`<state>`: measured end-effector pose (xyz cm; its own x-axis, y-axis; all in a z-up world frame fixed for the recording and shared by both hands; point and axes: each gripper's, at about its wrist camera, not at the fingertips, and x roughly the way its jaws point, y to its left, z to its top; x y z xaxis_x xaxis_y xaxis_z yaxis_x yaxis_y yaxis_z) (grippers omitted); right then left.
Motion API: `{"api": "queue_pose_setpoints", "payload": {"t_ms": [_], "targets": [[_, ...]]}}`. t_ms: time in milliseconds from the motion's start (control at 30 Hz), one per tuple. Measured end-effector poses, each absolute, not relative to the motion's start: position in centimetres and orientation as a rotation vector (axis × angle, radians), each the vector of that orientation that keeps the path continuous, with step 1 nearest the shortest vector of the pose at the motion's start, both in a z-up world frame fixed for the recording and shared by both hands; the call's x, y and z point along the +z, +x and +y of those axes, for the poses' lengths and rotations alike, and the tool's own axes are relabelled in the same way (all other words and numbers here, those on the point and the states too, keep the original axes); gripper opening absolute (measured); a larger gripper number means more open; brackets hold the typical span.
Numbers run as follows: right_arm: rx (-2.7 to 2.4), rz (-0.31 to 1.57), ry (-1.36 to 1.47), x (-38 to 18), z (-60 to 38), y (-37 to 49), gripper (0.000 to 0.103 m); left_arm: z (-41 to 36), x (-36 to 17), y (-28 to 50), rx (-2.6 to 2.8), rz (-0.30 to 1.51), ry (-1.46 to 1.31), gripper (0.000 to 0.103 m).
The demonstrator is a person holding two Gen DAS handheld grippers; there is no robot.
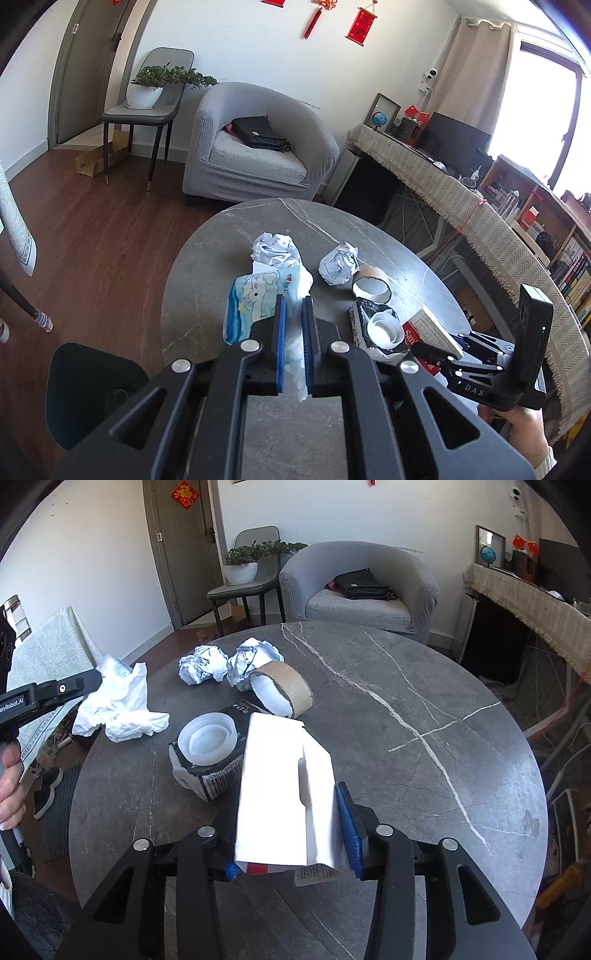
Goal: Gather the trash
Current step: 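Grasp the blue-printed plastic bag with the left tool while the right tool grasps the white box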
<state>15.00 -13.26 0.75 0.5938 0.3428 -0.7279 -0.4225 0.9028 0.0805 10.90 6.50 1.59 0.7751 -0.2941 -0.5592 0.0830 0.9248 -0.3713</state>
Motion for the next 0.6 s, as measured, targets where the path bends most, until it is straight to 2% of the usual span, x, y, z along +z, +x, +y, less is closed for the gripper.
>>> {"api": "queue_pose_setpoints", "payload": {"t_ms": [167,600], "targets": [[0.421,0.794,-0.097,2.0,-13.1,14.8,0.036,7.2,1.9,10.3,-0.208,0.649,-0.349,0.009],[0.492,0.741,-0.092,4.6,-9.6,14.0,0.036,10.1,2.9,8.7,-0.21,0.626,-0.39,0.009]]}}
